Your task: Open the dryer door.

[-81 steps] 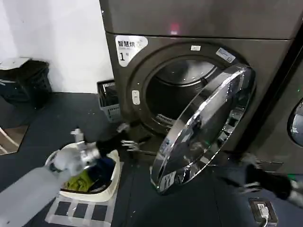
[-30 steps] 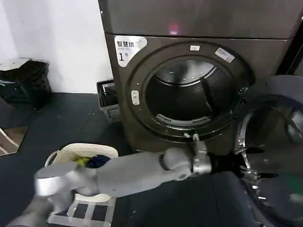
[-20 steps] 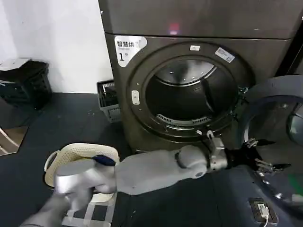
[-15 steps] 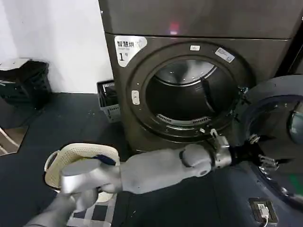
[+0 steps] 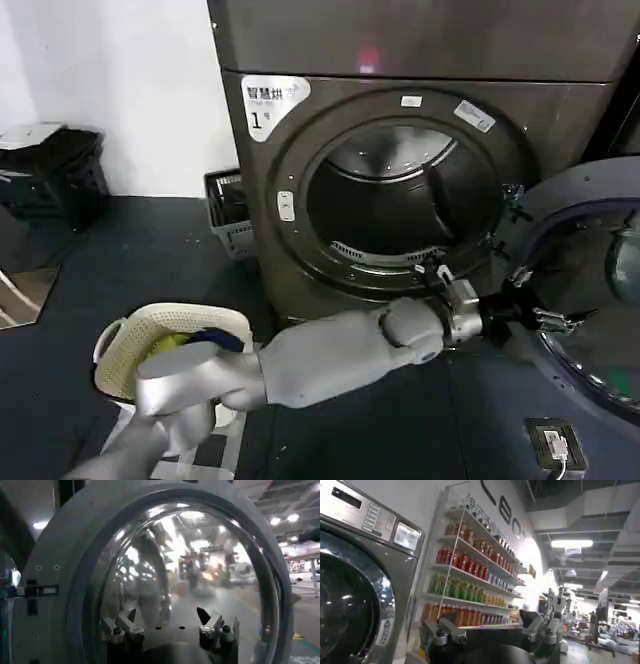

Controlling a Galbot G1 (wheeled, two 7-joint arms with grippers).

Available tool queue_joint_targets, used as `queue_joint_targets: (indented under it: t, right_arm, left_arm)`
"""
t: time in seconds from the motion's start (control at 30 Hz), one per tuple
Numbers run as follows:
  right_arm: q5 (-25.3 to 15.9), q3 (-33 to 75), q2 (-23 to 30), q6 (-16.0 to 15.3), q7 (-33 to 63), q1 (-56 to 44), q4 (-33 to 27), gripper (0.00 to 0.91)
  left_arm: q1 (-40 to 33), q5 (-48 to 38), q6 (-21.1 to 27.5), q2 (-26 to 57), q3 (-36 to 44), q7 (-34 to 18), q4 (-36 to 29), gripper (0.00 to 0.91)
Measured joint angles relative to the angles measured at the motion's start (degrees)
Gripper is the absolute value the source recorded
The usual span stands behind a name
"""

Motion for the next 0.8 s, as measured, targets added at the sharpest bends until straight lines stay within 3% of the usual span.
queue_joint_targets:
  t: [0.17, 0.47, 0.8]
  right_arm:
    - [-1.24, 0.97, -0.85, 0.09, 0.02, 0.18, -0.85, 0.907]
    - [-2.75, 0.66, -1.69, 1.17, -0.12, 1.07, -1.65, 0.907]
    - [-2.54, -0.29, -3.25, 1.10, -1.81, 2.11, -1.80, 0.907]
  left_arm:
    - [1.94, -2.16, -2.10, 1.27, -2.85, 3.40, -5.81, 0.907]
    - [6.26, 4.85, -12.47, 20.14, -6.62, 2.38, -17.09, 0.907]
    - [11.31, 5.14, -9.01, 40.06, -11.88, -0.07, -28.61, 0.907]
